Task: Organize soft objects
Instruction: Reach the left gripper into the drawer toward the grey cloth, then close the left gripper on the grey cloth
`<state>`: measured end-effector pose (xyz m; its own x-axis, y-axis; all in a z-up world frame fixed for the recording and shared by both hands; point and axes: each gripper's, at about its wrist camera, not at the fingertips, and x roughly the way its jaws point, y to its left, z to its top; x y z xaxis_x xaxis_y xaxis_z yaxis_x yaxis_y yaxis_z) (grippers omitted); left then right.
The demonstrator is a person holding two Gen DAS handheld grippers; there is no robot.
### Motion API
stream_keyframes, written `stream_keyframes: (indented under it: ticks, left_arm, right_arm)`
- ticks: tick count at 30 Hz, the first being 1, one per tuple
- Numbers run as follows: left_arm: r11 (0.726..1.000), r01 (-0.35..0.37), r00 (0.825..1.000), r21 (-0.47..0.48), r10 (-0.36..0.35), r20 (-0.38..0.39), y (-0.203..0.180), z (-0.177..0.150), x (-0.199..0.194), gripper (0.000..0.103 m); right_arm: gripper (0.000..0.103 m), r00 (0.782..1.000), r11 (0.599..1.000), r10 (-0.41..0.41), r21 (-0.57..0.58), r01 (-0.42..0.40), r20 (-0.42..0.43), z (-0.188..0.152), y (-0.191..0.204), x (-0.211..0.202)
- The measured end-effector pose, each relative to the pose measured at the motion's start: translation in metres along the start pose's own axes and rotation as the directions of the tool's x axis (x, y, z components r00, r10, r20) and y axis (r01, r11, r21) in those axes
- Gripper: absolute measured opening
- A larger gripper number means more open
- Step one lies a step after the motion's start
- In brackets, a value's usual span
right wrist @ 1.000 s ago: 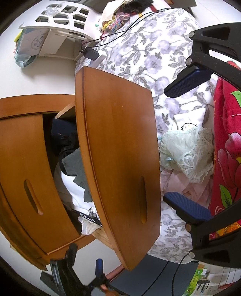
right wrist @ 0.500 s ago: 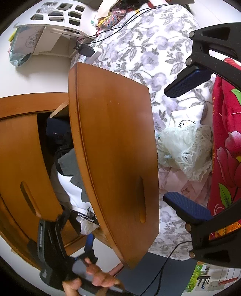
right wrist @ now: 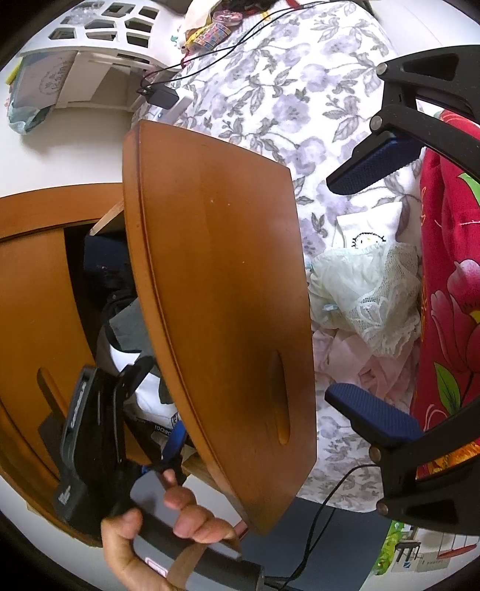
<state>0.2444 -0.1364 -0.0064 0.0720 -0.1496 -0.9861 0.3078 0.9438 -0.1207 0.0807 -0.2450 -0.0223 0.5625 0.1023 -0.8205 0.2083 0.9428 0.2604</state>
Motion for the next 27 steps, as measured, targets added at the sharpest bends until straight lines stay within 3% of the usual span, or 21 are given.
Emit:
stream_keyframes:
  ticks: [10,12,18,25,27]
  left_arm:
    - [0.995,-0.044,0.995,0.09,0.052,-0.081,-0.032,0.008,0.026,0.093]
    - [0.991,-0.078,0.992,0.108,0.088,-0.093,-0.04,0.01,0.032,0.093]
    - [0.987,-0.101,0.989,0.124,0.113,-0.096,-0.063,0.023,0.048,0.093]
    - [0.986,-0.088,0.993,0.142,0.098,-0.064,-0.072,0.02,0.052,0.068]
    - [0.986,-0.083,0.995,0.143,0.091,-0.049,-0.058,0.008,0.045,0.062]
  right_arm:
    - [0.103,1.0,1.0,0.015,0.012,-0.015,-0.008,0.0,-0.002,0.002]
    - [0.103,1.0,1.0,0.018,0.015,-0.018,-0.013,-0.001,-0.002,0.002]
    - [0.103,1.0,0.999,0.023,0.023,-0.023,-0.016,-0.001,-0.003,0.003]
    - [0.103,0.999,0.999,0.031,0.031,-0.03,-0.022,-0.001,-0.004,0.004]
    - [0.103,0.999,0.999,0.03,0.03,-0.029,-0.021,-0.001,-0.004,0.004]
